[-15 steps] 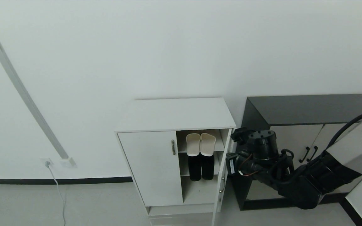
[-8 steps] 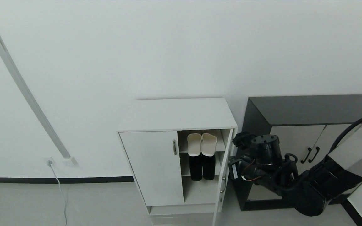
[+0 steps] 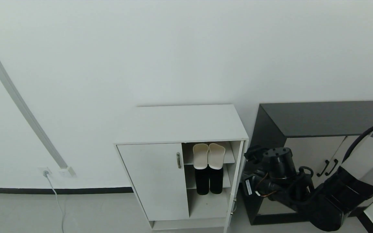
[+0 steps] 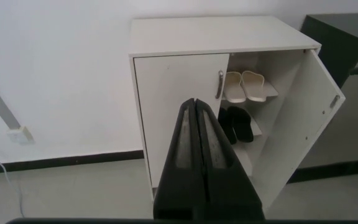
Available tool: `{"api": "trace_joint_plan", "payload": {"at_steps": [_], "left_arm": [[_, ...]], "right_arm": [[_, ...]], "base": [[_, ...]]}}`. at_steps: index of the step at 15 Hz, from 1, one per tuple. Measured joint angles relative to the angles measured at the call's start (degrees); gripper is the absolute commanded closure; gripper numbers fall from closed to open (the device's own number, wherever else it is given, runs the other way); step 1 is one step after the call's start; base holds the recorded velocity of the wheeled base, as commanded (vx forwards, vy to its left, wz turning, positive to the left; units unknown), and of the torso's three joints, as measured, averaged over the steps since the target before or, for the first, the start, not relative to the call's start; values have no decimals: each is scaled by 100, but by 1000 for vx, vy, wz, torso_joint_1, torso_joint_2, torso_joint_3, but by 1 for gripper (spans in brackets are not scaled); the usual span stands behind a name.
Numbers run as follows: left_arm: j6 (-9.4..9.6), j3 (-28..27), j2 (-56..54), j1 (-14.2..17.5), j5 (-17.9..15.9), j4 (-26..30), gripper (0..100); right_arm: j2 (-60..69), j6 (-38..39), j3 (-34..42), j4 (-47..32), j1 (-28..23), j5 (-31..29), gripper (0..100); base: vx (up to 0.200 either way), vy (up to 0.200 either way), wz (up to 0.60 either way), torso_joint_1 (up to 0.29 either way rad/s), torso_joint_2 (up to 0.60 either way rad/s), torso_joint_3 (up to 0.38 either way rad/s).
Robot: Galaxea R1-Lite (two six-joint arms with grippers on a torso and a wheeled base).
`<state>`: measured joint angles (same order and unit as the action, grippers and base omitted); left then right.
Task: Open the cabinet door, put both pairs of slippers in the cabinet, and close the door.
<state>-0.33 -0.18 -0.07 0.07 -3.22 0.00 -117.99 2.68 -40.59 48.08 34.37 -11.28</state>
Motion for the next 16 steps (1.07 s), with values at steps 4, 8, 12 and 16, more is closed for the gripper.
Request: {"api": "trace_joint_plan", "payload": {"at_steps": [4,8,12,16], "left_arm": [[1,0,0,0,5,-5,100],[0,0,0,0,13,-7,100],[-27,0,0,-2,13,-7,100],[-11,0,0,0,10,-7,100]], "right_arm": [[-367,-4,-13,423,15,1,100],[-736,2,-133,480,-17,20,100],[-990,57,-350,490,-41,26,100],[-1178,65,-656,490,-11,15,100]], "base": [[0,0,0,0,0,0],[0,0,0,0,0,0],[0,0,0,0,0,0],[0,0,0,0,0,0]]}}
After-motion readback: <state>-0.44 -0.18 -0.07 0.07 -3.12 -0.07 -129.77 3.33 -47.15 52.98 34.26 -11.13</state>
